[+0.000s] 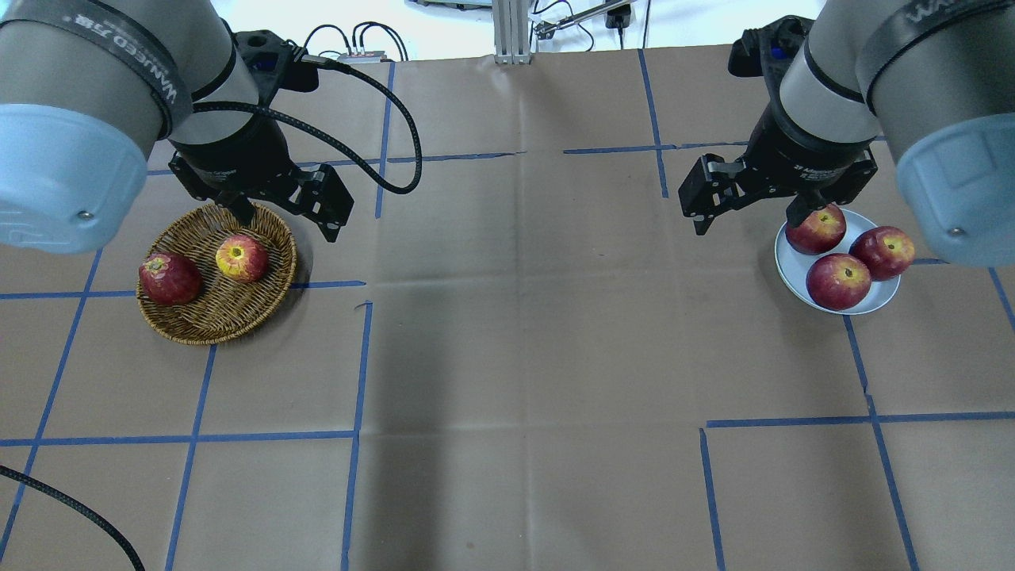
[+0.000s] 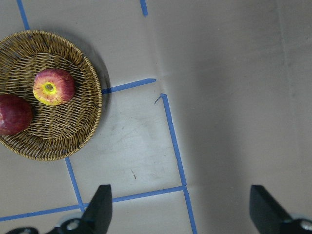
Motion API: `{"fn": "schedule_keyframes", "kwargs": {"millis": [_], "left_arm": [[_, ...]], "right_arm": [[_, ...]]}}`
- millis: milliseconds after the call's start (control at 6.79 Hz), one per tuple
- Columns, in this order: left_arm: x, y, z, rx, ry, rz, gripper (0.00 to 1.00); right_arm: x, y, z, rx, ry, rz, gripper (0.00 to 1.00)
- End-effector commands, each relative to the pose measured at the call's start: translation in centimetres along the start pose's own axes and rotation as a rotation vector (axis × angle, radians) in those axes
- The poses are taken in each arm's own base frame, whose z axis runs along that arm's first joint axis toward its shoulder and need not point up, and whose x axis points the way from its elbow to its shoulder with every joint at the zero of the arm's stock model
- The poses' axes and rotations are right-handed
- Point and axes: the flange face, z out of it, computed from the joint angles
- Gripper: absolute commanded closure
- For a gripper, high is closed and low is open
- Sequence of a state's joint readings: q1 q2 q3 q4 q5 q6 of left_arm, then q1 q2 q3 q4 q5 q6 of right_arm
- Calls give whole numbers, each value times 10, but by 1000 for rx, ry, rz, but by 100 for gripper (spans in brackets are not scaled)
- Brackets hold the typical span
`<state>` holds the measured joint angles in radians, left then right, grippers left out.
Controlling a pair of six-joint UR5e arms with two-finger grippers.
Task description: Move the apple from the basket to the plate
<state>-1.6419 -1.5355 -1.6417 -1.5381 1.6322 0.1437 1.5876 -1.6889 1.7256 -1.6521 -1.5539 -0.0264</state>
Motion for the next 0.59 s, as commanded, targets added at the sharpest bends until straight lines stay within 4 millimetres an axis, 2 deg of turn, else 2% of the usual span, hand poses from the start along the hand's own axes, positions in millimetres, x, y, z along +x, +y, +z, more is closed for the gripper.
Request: {"fn": "schedule_keyframes", "kwargs": {"millis": [0,147,295,442], "left_arm": [[1,-1,-1,10,-3,-7,1],[-3,-2,-1,7,-30,-30,1],[-4,2,-13,31,-49,-105,1],[-5,-2,3,-12,-41,-138,1]], "right_arm": [[0,0,0,0,0,-4,0],[0,0,1,-2,0,-6,0],[0,0,1,-2,0,-4,0],[0,0,2,-3,0,-6,0]]}}
